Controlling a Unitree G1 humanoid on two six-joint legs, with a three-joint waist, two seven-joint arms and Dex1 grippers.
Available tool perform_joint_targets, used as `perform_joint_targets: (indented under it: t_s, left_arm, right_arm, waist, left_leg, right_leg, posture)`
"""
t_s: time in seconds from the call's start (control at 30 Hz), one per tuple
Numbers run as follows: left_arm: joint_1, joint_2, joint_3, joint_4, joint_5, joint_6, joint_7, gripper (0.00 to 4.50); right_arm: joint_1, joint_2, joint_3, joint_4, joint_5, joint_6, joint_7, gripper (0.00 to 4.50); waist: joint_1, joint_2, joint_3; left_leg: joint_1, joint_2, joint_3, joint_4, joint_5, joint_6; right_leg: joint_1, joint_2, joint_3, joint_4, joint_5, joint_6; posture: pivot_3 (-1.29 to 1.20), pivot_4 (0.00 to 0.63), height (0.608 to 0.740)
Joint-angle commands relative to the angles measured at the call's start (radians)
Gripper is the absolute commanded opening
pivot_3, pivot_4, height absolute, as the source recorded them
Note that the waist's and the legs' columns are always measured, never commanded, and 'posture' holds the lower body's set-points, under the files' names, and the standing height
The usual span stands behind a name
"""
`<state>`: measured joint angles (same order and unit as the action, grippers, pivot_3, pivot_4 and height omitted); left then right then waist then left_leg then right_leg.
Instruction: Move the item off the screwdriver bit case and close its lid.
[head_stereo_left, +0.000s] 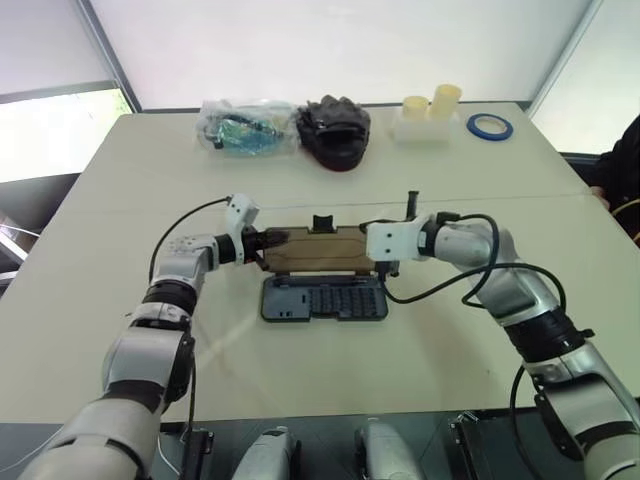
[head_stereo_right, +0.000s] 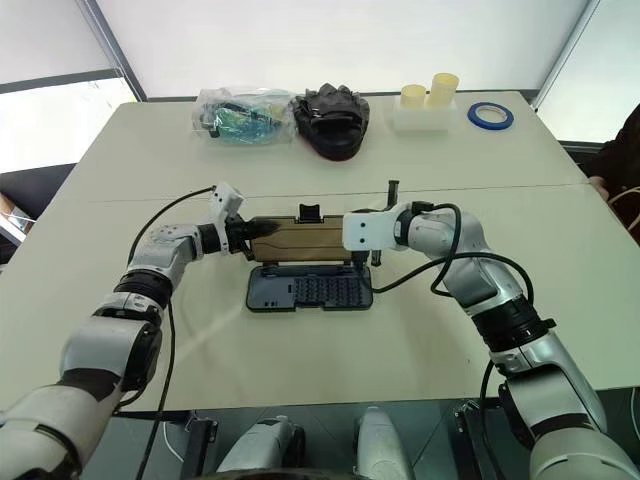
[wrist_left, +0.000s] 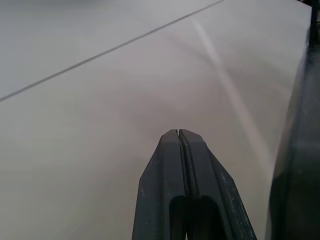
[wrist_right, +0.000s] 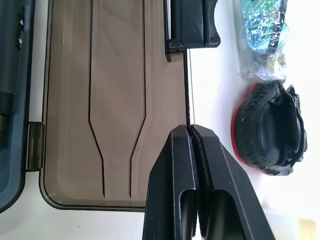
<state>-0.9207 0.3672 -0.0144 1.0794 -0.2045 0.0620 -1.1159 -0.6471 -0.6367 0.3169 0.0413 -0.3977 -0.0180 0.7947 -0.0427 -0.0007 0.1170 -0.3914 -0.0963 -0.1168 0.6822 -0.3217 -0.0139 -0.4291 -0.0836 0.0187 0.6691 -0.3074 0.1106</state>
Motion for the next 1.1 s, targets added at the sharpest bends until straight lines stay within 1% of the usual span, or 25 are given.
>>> perform_joint_targets:
  t_s: [0.03, 0.1, 0.17, 0.2, 0.3, 0.37, 0.4, 0.43, 0.5, 0.53, 0.57, 0.63, 0.7, 0.77, 0.83, 0.87, 0.9, 0.97, 1.03, 1.1]
  left_arm:
    - [-0.042, 0.004, 0.017, 0.004, 0.011, -0.008, -0.018, 0.00]
    - [-0.047, 0.004, 0.021, 0.013, 0.015, -0.018, -0.010, 0.00]
    - [-0.052, 0.002, 0.030, 0.018, 0.013, -0.020, -0.002, 0.00]
    - [-0.053, 0.002, 0.033, 0.019, 0.014, -0.023, 0.003, 0.00]
    - [-0.055, 0.001, 0.039, 0.014, 0.014, -0.025, 0.003, 0.00]
    - [-0.057, -0.001, 0.047, 0.002, 0.006, -0.018, -0.014, 0.00]
    - [-0.058, 0.000, 0.053, -0.015, -0.007, 0.004, -0.041, 0.00]
    - [-0.059, 0.001, 0.059, -0.027, -0.015, 0.020, -0.060, 0.00]
    - [-0.059, 0.014, 0.061, -0.098, -0.056, 0.118, -0.168, 0.00]
    - [-0.050, 0.026, 0.053, -0.154, -0.077, 0.175, -0.230, 0.00]
    - [-0.038, 0.039, 0.041, -0.215, -0.097, 0.234, -0.287, 0.00]
    - [-0.016, 0.053, 0.029, -0.295, -0.114, 0.304, -0.332, 0.00]
    - [0.043, 0.106, -0.045, -0.489, -0.157, 0.458, -0.448, 0.00]
    - [0.106, 0.161, -0.125, -0.660, -0.203, 0.565, -0.498, 0.00]
    - [0.198, 0.262, -0.263, -0.801, -0.215, 0.529, -0.498, 0.00]
    - [0.236, 0.308, -0.320, -0.848, -0.206, 0.491, -0.498, 0.00]
    - [0.259, 0.336, -0.351, -0.874, -0.210, 0.475, -0.498, 0.00]
    - [0.256, 0.317, -0.314, -0.863, -0.228, 0.515, -0.498, 0.00]
    - [0.215, 0.282, -0.251, -0.832, -0.271, 0.572, -0.480, 0.00]
    - [0.104, 0.222, -0.137, -0.744, -0.340, 0.631, -0.400, 0.00]
  right_arm:
    - [-0.004, 0.000, -0.017, -0.046, 0.009, 0.014, 0.007, 0.02]
    - [-0.003, 0.001, -0.021, -0.053, 0.013, 0.024, 0.009, 0.02]
    - [-0.001, 0.004, -0.032, -0.068, 0.019, 0.050, 0.011, 0.58]
    - [0.008, 0.009, -0.040, -0.088, 0.029, 0.093, 0.020, 0.83]
    - [0.042, 0.035, -0.081, -0.170, 0.088, 0.269, 0.058, 2.36]
    - [0.070, 0.019, -0.107, -0.259, 0.130, 0.400, 0.117, 3.43]
    - [0.073, 0.026, -0.162, -0.338, 0.191, 0.537, 0.140, 3.90]
    - [0.072, 0.032, -0.202, -0.396, 0.236, 0.637, 0.153, 3.90]
    - [0.032, 0.046, -0.363, -0.530, 0.404, 0.922, 0.195, 3.90]
    - [0.010, 0.047, -0.440, -0.573, 0.472, 1.013, 0.207, 3.90]
    - [-0.009, 0.049, -0.506, -0.602, 0.522, 1.085, 0.203, 3.90]
    - [-0.029, 0.044, -0.559, -0.628, 0.576, 1.159, 0.177, 3.90]
    - [-0.028, 0.036, -0.634, -0.630, 0.612, 1.201, 0.144, 3.90]
    - [-0.018, 0.024, -0.657, -0.633, 0.642, 1.217, 0.118, 3.90]
    - [0.014, 0.005, -0.641, -0.651, 0.667, 1.219, 0.103, 3.90]
    - [0.032, -0.002, -0.630, -0.662, 0.678, 1.217, 0.095, 3.90]
    - [0.046, -0.006, -0.623, -0.672, 0.690, 1.217, 0.084, 3.90]
    - [0.066, -0.007, -0.618, -0.686, 0.719, 1.220, 0.061, 3.90]
    - [0.083, -0.012, -0.611, -0.692, 0.739, 1.216, 0.039, 3.90]
    - [0.097, -0.002, -0.599, -0.701, 0.760, 1.232, 0.007, 3.90]
  waist:
    - [0.000, 0.000, 0.000]
    - [0.000, 0.000, 0.000]
    - [-0.001, 0.000, 0.000]
    - [-0.001, 0.000, 0.000]
    - [-0.001, 0.000, 0.000]
    - [0.001, 0.000, 0.000]
    - [0.001, 0.000, 0.000]
    - [0.001, 0.000, 0.000]
    - [0.002, 0.000, 0.001]
    - [0.001, 0.000, 0.002]
    - [0.001, -0.001, 0.002]
    - [0.001, -0.001, 0.002]
    - [0.000, -0.001, 0.002]
    - [-0.002, 0.000, 0.002]
    - [-0.003, 0.001, 0.002]
    - [-0.003, 0.001, 0.002]
    - [-0.002, 0.001, 0.003]
    - [0.006, 0.001, 0.004]
    - [0.026, 0.000, 0.005]
    - [0.040, -0.002, 0.006]
  left_leg:
    - [0.000, 0.000, 0.000, 0.000, 0.000, 0.000]
    - [0.000, 0.000, 0.000, 0.000, 0.000, 0.000]
    - [0.000, 0.000, 0.000, 0.000, 0.000, 0.000]
    - [0.000, 0.000, 0.000, 0.000, 0.000, 0.000]
    - [0.000, 0.000, -0.001, 0.000, 0.000, 0.000]
    - [0.000, 0.000, -0.001, 0.000, 0.000, 0.000]
    - [0.000, 0.000, -0.001, 0.001, 0.000, 0.000]
    - [-0.001, -0.001, -0.001, 0.001, 0.000, 0.000]
    - [-0.001, -0.001, -0.001, 0.001, 0.000, 0.000]
    - [-0.003, -0.001, -0.002, 0.001, 0.000, 0.000]
    - [-0.004, -0.001, -0.002, 0.001, 0.000, 0.000]
    - [-0.004, -0.001, -0.003, 0.000, 0.000, 0.000]
    - [-0.002, -0.001, -0.004, -0.001, 0.000, 0.000]
    - [-0.002, -0.002, -0.004, -0.002, 0.000, 0.001]
    - [-0.002, -0.002, -0.003, -0.002, -0.001, 0.001]
    - [-0.001, -0.002, -0.003, -0.002, -0.001, 0.001]
    - [-0.001, -0.002, -0.003, -0.003, -0.001, 0.001]
    - [-0.001, -0.002, -0.003, -0.002, -0.001, 0.001]
    - [-0.002, -0.003, -0.003, 0.001, -0.001, 0.001]
    - [-0.002, -0.003, -0.003, 0.003, -0.001, 0.002]
  right_leg:
    - [0.000, 0.000, 0.000, 0.000, 0.000, 0.000]
    - [0.000, 0.000, 0.000, 0.001, 0.000, 0.000]
    - [0.000, 0.000, 0.000, 0.002, 0.000, 0.000]
    - [0.000, 0.000, 0.000, 0.002, 0.000, 0.000]
    - [-0.001, 0.000, 0.000, 0.002, 0.000, 0.000]
    - [-0.001, -0.001, 0.000, 0.003, 0.000, 0.000]
    - [-0.001, -0.001, 0.000, 0.003, 0.000, 0.000]
    - [-0.001, -0.002, 0.000, 0.003, 0.000, 0.000]
    - [-0.001, -0.002, 0.000, 0.003, 0.000, 0.000]
    - [-0.002, -0.002, 0.000, 0.004, 0.000, 0.000]
    - [-0.002, -0.003, 0.000, 0.004, 0.000, 0.000]
    - [-0.002, -0.003, -0.001, 0.005, 0.000, 0.000]
    - [-0.001, -0.003, -0.001, 0.005, 0.000, 0.000]
    - [-0.001, -0.003, 0.000, 0.007, 0.000, 0.000]
    - [-0.002, -0.004, 0.001, 0.013, 0.000, 0.000]
    - [-0.002, -0.004, 0.001, 0.013, 0.000, 0.000]
    - [-0.002, -0.004, 0.002, 0.013, 0.000, 0.000]
    - [-0.002, -0.004, 0.002, 0.013, 0.000, 0.000]
    - [-0.002, -0.004, 0.002, 0.013, 0.000, 0.000]
    - [0.000, -0.004, 0.002, 0.013, 0.000, 0.000]
  posture:
    - [0.00, 0.150, 0.740]
    - [0.00, 0.150, 0.740]
    - [0.00, 0.150, 0.740]
    - [0.00, 0.150, 0.740]
    - [0.00, 0.150, 0.740]
    - [0.00, 0.150, 0.740]
    - [0.00, 0.150, 0.740]
    - [0.00, 0.150, 0.740]
    - [0.00, 0.150, 0.740]
    - [0.00, 0.150, 0.740]
    - [0.00, 0.150, 0.740]
    - [0.00, 0.150, 0.740]
    - [0.00, 0.150, 0.740]
    - [0.00, 0.150, 0.740]
    - [0.00, 0.150, 0.740]
    - [0.00, 0.150, 0.740]
    - [0.00, 0.150, 0.740]
    - [0.00, 0.150, 0.740]
    - [0.00, 0.150, 0.740]
    - [0.00, 0.150, 0.740]
